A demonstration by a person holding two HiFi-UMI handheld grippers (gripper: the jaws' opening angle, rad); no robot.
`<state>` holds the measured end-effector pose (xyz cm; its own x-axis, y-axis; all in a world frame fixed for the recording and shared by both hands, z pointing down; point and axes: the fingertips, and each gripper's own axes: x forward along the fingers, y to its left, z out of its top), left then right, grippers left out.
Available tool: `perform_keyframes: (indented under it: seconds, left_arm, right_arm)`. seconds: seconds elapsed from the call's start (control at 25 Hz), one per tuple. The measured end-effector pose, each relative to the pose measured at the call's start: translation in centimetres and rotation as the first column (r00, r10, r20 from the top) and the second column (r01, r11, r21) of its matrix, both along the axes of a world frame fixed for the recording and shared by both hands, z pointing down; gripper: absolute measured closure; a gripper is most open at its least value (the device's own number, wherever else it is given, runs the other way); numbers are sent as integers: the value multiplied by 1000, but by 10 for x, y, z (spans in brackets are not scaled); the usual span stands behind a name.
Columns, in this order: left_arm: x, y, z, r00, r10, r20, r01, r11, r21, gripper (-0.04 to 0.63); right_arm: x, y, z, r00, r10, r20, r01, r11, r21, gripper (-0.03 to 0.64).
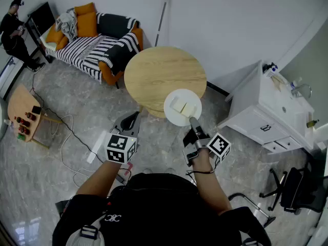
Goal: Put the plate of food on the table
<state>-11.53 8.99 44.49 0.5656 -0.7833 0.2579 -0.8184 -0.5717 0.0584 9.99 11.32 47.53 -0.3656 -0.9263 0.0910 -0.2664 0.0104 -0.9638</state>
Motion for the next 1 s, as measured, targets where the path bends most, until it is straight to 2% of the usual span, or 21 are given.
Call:
perform_keyframes:
  seconds: [0.16,0.44,1.0]
  left_arm:
    - [1,-1,-2,1000,-9,4,9,1000,24,589]
    - [-4,2,-2,1000,-17,-6,17,1000,20,589]
    - [-11,6,5,1000,24,-17,-24,1000,-2,589]
  right_arm:
    - [5,4,6,1000,1,11,-1,1000,-16,597]
    - [10,10,14,997,36,63,-34,999,-28,597]
    - [-6,8,29,997,58,47,-54,996,-75,597]
